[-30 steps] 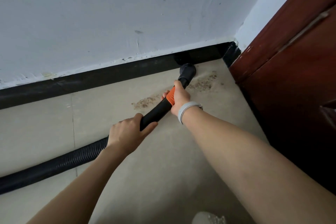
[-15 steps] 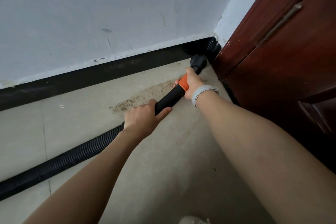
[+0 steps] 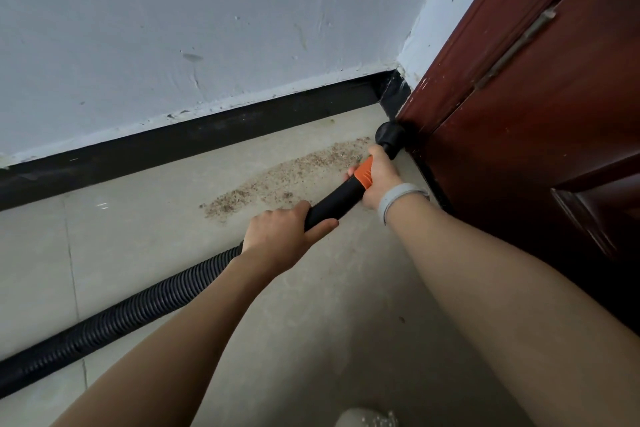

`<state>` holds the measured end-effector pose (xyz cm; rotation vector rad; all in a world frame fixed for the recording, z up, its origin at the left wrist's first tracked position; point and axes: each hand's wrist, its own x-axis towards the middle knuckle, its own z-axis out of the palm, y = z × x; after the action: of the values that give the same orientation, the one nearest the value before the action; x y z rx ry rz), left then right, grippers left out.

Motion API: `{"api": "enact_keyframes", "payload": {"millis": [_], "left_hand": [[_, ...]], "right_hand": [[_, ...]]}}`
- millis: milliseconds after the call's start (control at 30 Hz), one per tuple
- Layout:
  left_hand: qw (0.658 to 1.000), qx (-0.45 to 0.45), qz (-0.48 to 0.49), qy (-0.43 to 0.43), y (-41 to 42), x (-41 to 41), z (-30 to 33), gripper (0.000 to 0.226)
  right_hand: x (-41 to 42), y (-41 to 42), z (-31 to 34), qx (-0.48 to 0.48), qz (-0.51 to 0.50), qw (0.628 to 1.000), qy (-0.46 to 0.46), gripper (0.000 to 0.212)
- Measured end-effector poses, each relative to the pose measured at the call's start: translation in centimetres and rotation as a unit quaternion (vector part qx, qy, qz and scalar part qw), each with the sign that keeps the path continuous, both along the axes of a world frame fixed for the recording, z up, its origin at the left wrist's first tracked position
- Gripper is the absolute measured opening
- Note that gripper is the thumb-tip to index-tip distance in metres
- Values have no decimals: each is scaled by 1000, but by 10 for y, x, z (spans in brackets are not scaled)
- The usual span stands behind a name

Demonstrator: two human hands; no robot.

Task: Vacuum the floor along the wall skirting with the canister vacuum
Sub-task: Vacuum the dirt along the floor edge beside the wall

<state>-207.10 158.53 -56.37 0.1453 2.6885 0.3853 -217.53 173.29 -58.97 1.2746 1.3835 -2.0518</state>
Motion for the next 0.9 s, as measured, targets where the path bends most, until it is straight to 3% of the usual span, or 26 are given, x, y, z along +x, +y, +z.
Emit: {"api": "enact_keyframes", "payload": {"millis": [200,333,667,900], "left_hand": [[998,14,-52,-34,4,22,0,50],[996,8,-82,-45,2,36,-3,50],[998,-7,-52,-37,-23,72,-4,46],[985,68,-40,-152,-37,85,-3,39]], "right_hand": [[40,15,2,-52,-43,998,14,23],[63,22,-1,-63,-9,998,11,27],[67,-9,12,113,73,991,-16,26],[90,-22,7,100,98,989,-50,20]]}}
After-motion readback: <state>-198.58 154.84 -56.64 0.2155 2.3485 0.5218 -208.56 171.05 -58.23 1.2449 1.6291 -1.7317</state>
